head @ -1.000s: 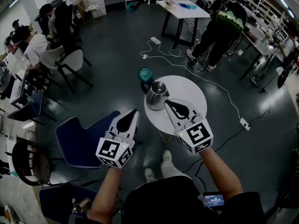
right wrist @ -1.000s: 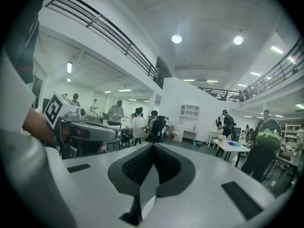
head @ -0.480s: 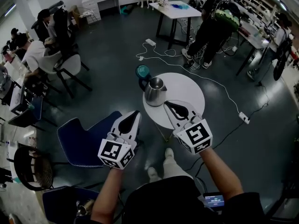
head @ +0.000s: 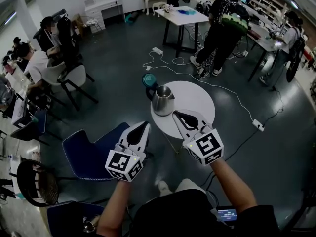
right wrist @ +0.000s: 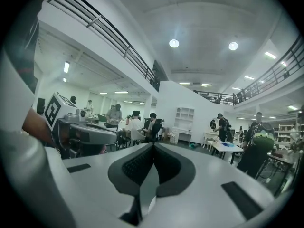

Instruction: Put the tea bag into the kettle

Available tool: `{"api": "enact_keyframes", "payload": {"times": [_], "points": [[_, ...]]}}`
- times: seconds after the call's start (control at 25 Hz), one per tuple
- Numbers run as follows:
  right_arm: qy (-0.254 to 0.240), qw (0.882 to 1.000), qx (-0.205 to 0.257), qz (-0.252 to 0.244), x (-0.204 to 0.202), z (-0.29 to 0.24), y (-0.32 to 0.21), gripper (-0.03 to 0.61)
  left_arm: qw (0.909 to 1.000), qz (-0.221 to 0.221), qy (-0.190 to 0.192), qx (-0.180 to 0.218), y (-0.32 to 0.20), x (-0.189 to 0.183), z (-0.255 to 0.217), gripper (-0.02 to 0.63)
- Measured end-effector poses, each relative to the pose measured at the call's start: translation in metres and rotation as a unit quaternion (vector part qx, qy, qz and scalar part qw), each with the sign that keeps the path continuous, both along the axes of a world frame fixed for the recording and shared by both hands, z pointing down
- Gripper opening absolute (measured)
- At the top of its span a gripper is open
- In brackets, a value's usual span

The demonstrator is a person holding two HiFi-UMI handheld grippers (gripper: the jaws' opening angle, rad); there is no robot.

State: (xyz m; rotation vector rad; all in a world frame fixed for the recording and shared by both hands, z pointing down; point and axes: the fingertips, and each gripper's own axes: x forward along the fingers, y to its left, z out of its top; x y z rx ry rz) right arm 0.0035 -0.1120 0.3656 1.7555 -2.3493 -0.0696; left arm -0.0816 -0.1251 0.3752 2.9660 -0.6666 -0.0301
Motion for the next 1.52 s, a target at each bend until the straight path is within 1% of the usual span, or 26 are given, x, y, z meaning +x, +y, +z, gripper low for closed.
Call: {"api": "enact_keyframes", "payload": {"times": [0.2, 0.4, 0.6, 0.8, 1.08, 1.52], "points": [[-0.004, 1.000, 0.006, 0.001, 0.010, -0.011, 0.011, 0.018, 1.0000, 0.002, -0.003, 0.004, 0.012, 0.011, -0.009, 0.015], [-0.015, 1.000, 0.018, -0.009, 0.022, -0.017, 0.037, 0.018, 0.9999, -0.004, -0.001, 0.013, 0.035, 0.027, -0.013, 0.015], [-0.017, 1.000, 0.016, -0.017, 0.035, -0.018, 0.059, 0.018, 0.9999, -0.007, -0.002, 0.015, 0.058, 0.046, -0.017, 0.015], [-0.018, 0.999, 0.016, -0.024, 0.040, -0.023, 0.084, 0.018, 0.9997, -0.016, 0.004, 0.016, 0.082, 0.055, -0.023, 0.015], [-0.020, 0.999, 0.016, -0.034, 0.052, -0.029, 0.116, 0.018, 0.9997, -0.020, 0.003, 0.014, 0.112, 0.071, -0.030, 0.015], [-0.036, 0.999, 0.023, -0.034, 0.074, -0.035, 0.174, 0.018, 0.9997, -0.014, -0.002, 0.018, 0.170, 0.097, -0.033, 0.015]]}}
